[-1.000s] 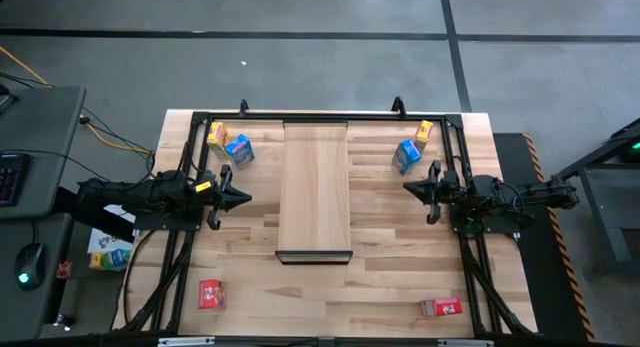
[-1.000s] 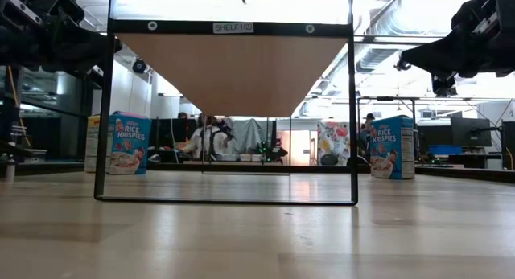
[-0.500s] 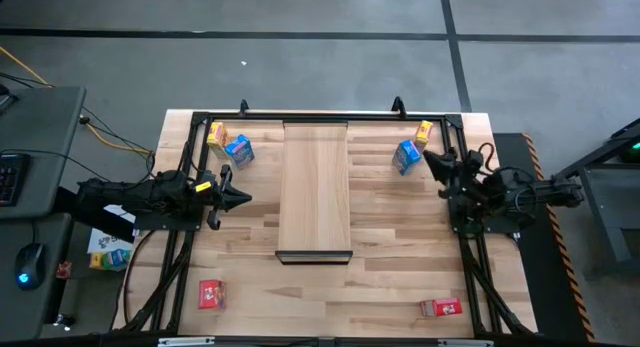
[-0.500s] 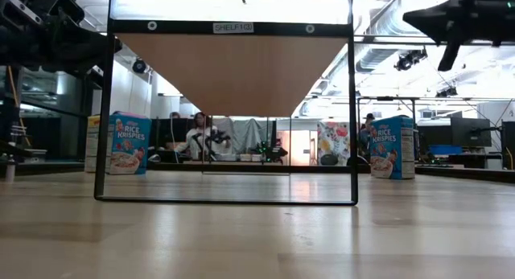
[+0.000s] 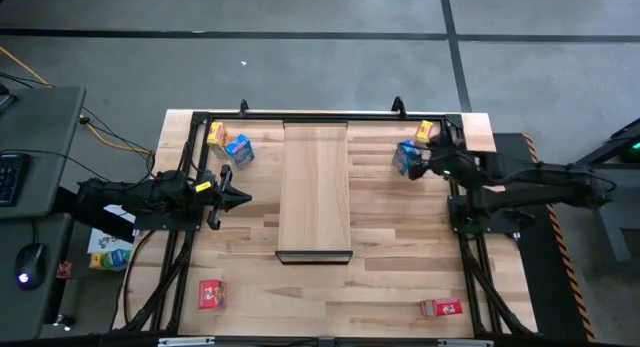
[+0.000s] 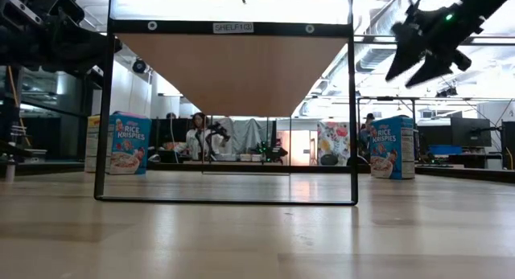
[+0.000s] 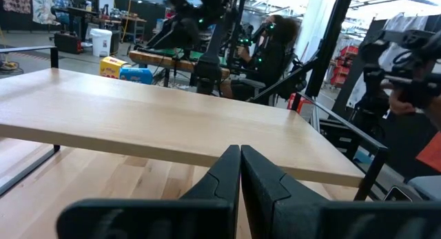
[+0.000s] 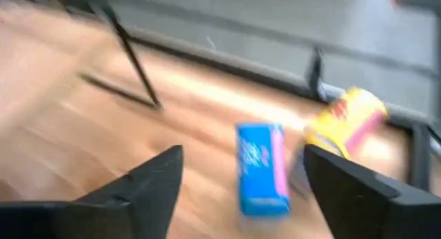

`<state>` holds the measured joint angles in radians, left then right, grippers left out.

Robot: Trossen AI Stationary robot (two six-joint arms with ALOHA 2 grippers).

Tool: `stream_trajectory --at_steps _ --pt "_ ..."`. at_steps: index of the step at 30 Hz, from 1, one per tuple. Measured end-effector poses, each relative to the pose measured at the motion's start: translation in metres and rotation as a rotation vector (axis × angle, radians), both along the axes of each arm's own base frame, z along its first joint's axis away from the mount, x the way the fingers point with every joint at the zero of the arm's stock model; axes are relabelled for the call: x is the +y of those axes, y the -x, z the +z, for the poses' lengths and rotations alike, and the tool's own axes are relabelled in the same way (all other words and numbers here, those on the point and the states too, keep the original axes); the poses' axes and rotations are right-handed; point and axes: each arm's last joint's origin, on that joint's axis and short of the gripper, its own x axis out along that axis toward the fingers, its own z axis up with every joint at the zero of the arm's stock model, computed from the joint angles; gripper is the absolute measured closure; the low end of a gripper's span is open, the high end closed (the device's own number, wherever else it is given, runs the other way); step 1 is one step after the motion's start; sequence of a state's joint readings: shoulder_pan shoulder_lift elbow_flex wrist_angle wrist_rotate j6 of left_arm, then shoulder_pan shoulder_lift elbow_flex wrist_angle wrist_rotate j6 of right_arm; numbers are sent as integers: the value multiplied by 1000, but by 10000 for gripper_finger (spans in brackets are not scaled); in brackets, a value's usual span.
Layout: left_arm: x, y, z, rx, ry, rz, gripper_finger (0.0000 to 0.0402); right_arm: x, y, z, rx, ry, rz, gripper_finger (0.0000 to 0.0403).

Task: Stack cereal on shelf
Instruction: Put the right blue cereal box on the shelf

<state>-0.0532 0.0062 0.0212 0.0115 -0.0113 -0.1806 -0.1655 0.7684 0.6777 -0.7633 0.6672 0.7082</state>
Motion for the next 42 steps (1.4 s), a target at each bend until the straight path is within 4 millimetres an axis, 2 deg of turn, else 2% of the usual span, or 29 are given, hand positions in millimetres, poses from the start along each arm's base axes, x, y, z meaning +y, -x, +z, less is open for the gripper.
stream_trajectory --at_steps 4,11,25,31,42 --pt "0 0 0 0 0 0 396 -13 -17 -14 95 -52 -56 66" --pt "0 0 0 0 0 0 396 -31 -31 -34 224 -110 -90 61" --pt "0 0 0 0 0 0 396 -37 -45 -55 272 -233 -87 63" --pt "0 0 0 0 0 0 396 -39 -49 -62 307 -227 -109 96" --pt "0 0 0 0 0 0 396 -40 -49 -64 320 -223 -126 190"
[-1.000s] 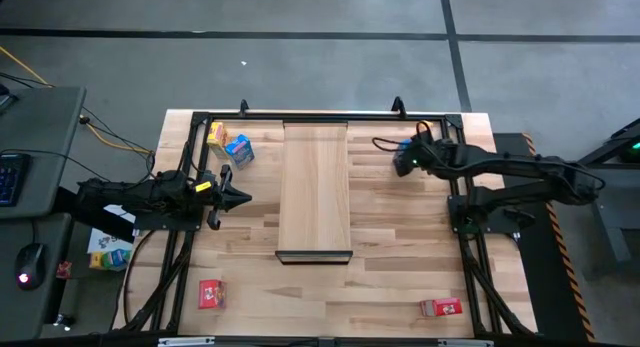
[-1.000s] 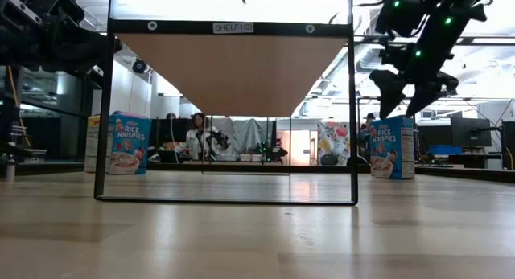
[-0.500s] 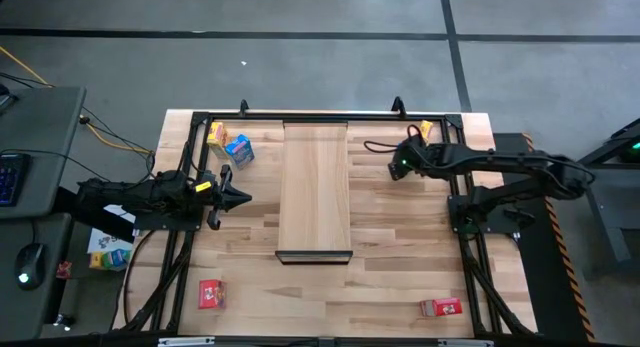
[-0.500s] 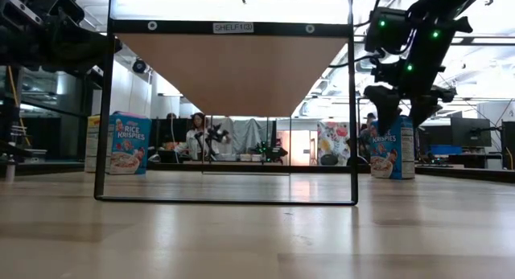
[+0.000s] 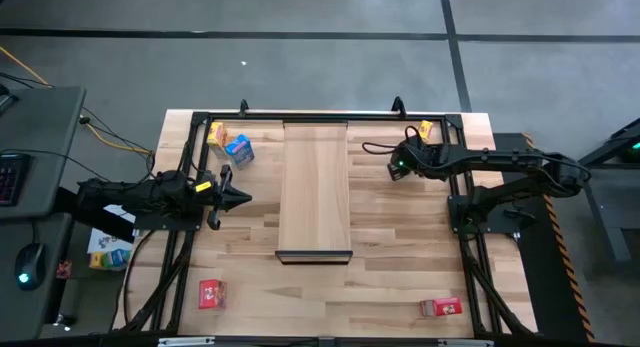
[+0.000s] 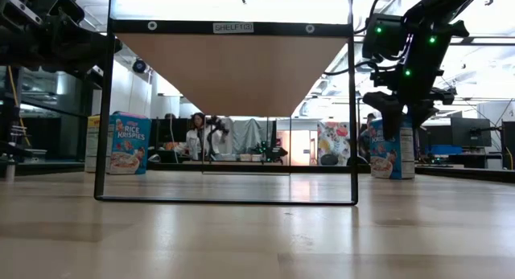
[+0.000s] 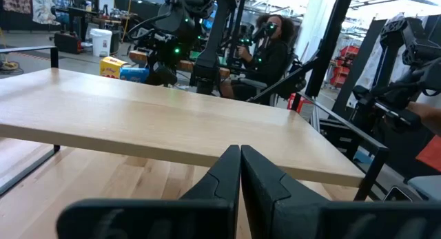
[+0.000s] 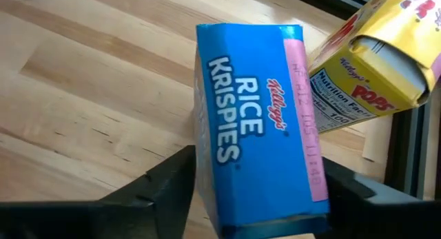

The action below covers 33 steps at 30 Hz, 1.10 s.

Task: Stack cereal on shelf
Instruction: Put the right blue cereal box on the shelf

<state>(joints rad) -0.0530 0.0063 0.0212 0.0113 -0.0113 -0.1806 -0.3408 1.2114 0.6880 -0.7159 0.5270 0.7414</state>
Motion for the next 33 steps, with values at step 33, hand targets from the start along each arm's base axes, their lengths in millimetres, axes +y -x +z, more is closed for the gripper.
stream_trajectory --at_steps 33 --pt "0 0 0 0 0 0 396 37 26 128 -474 34 492 254"
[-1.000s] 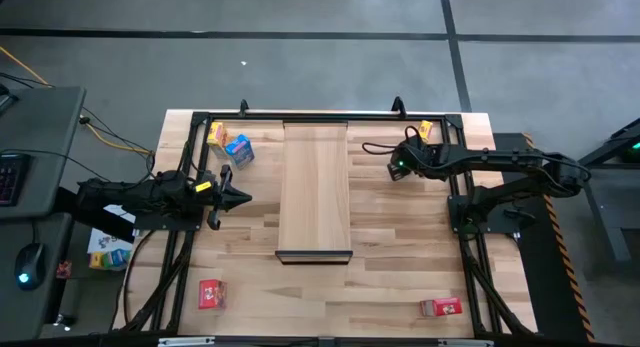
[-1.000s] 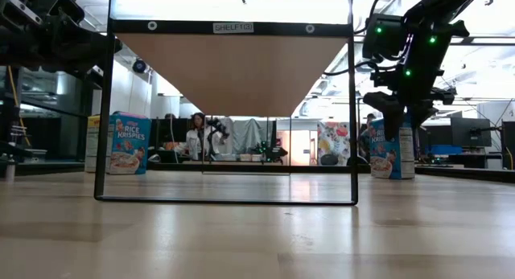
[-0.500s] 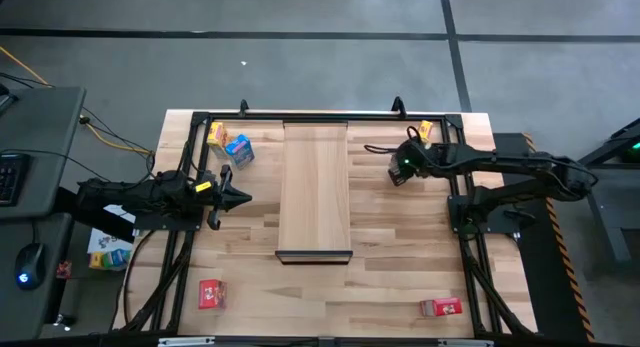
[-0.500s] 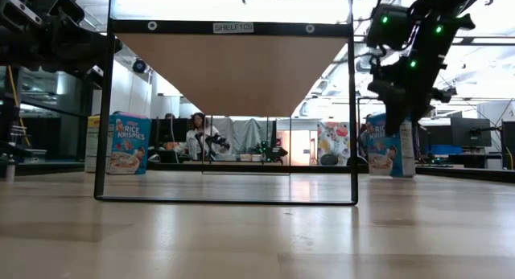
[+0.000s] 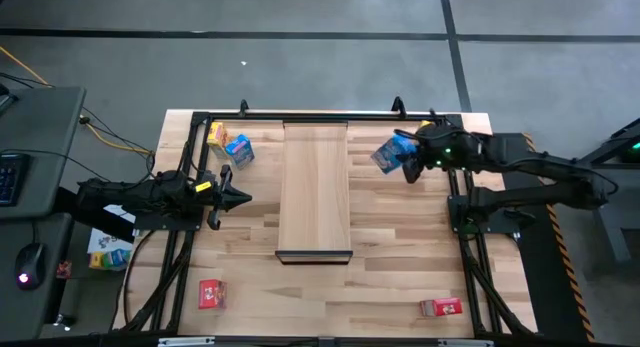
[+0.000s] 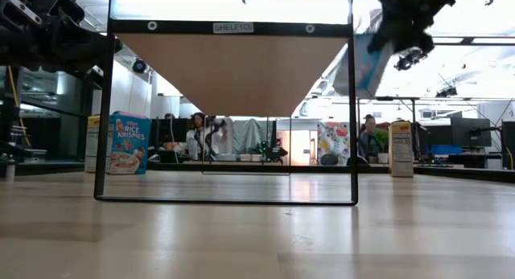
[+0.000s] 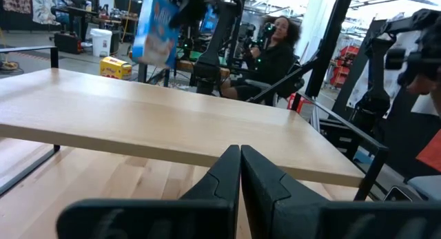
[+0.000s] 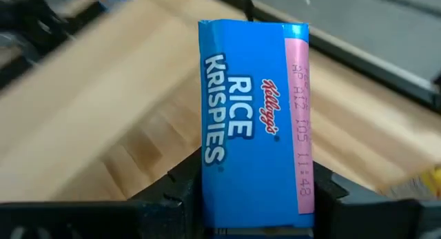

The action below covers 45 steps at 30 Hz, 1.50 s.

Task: Stack cereal on shelf
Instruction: Put the right blue cereal box on the shelf

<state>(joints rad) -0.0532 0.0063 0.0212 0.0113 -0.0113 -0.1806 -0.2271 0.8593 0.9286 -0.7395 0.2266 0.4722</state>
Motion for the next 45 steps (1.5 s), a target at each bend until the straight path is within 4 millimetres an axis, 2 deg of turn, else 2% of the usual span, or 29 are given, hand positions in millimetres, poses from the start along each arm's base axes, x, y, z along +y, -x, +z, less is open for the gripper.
stream_trajectory --at_steps 4,9,17,27,40,45 --pt "0 0 0 0 0 0 396 5 -5 20 -41 83 37 254" --pt "0 0 0 -1 0 0 396 8 -20 36 -90 142 94 254" --pt "0 0 0 0 0 0 396 11 -52 48 -76 204 171 254" --pt "0 0 0 -1 0 0 396 7 -83 47 0 236 213 254" --pt "0 0 0 0 0 0 396 4 -102 30 85 251 241 254" --pt "0 0 0 0 0 0 396 -3 -115 21 98 250 223 254"
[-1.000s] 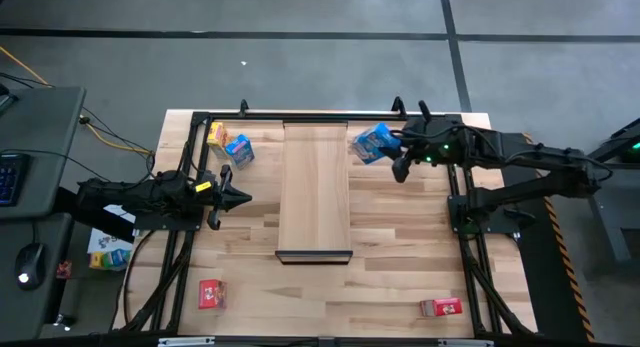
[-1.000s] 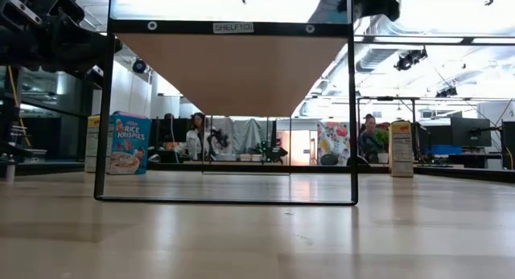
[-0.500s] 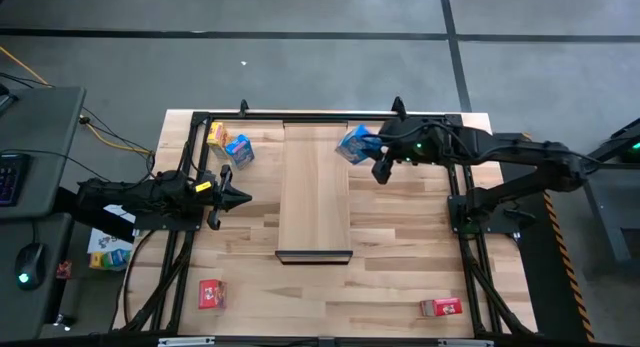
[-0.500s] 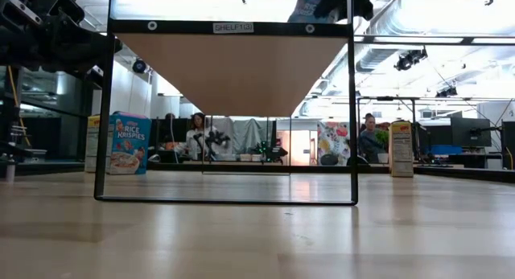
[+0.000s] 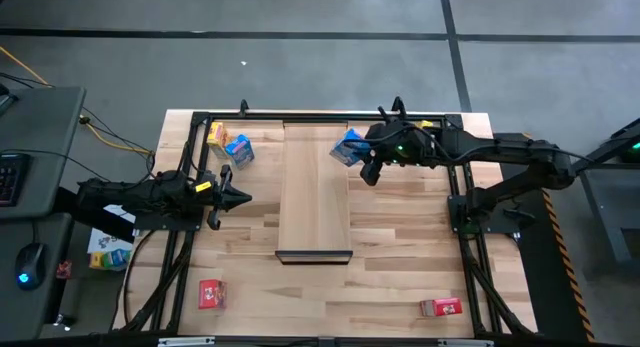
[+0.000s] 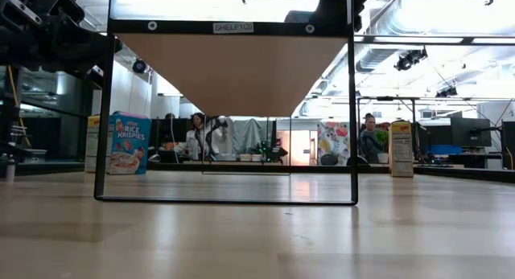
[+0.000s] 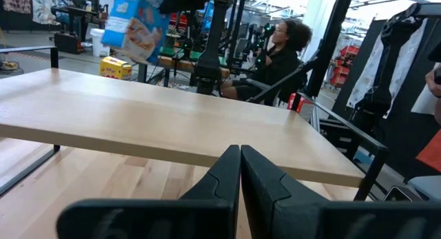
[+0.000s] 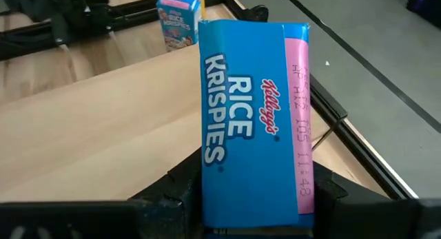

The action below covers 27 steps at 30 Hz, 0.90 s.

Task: Stack cereal on shelf
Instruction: Put the right blue cereal box on the shelf

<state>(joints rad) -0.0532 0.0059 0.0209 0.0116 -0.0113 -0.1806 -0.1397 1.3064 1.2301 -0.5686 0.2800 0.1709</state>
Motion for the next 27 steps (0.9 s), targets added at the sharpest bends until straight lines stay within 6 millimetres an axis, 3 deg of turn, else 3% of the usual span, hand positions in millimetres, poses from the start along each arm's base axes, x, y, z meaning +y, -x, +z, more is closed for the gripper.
stream_trajectory --at_steps 8,12,20,27 --pt "0 0 0 0 0 0 396 -27 -23 -14 -8 19 -64 254" --pt "0 0 0 0 0 0 396 -37 -30 -3 42 11 -93 254" --pt "0 0 0 0 0 0 396 -43 -50 13 154 -28 -80 254" --pt "0 0 0 0 0 0 396 -47 -61 5 242 -64 -86 254"
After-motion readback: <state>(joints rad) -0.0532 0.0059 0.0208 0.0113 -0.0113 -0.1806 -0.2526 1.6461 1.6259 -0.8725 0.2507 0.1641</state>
